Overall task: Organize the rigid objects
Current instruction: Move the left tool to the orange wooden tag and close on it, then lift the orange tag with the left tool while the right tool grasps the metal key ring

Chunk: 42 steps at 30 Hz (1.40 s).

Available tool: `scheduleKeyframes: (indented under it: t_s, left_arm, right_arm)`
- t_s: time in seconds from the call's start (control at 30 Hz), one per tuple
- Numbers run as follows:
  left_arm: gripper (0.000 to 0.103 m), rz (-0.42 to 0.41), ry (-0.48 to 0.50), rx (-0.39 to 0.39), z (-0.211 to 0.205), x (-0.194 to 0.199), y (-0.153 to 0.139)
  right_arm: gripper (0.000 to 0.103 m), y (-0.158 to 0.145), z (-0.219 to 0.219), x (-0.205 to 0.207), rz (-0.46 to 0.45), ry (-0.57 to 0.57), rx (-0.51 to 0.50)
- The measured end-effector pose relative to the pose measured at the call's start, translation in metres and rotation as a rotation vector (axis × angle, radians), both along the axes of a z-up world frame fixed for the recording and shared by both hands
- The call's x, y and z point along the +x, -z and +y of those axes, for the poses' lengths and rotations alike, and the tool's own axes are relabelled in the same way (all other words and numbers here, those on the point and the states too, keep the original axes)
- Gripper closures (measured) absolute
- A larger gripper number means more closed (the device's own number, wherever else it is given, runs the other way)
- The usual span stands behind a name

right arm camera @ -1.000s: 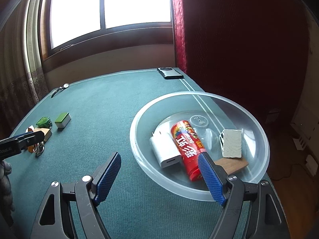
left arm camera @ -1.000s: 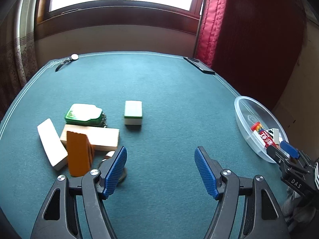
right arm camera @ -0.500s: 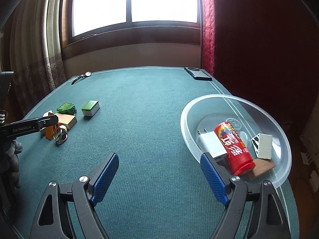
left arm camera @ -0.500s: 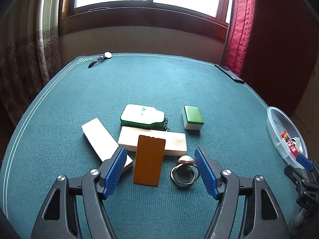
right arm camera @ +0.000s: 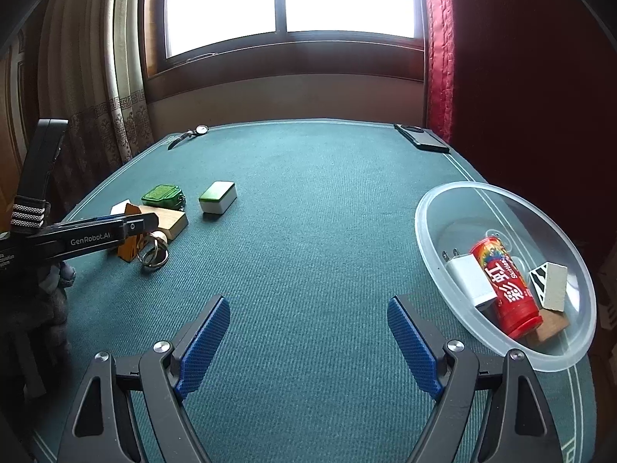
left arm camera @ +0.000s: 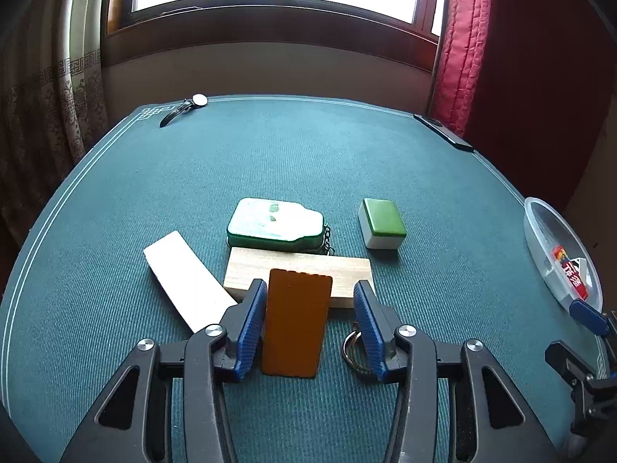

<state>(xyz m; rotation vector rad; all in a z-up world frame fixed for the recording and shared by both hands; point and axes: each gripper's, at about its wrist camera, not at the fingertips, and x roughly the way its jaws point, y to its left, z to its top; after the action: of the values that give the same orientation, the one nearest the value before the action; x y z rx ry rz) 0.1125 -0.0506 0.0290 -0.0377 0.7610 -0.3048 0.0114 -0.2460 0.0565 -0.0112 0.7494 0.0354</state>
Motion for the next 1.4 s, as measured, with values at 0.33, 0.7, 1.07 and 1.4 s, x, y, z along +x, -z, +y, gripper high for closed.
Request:
scheduleKeyframes:
  t_s: [0.33,0.7,1.07,1.4]
  left_arm:
    - [0.069,0.035,0.021,-0.007,0.004,-0.011,0.005]
    - [0.069,0.068,0.014,-0.04,0.009,-0.009,0.009]
    - [0.072,0.026,-0.008,-0.045,0.026,-0.033,-0.001]
    - [0.072,-0.006,-0.045,-0.047,0.052,-0.064,-0.01]
  right_arm:
    - [0.016,0.006,0.012,0.013,0.069,-0.047,0.065]
    - [0.016,0.009,0.029,0.022,0.109,-0.074,0.089]
    - [0.016,0.006,0.053,0.04,0.14,-0.133,0.115]
    - [0.028,0.01,0.095,0.064,0.172,-0.219,0.12]
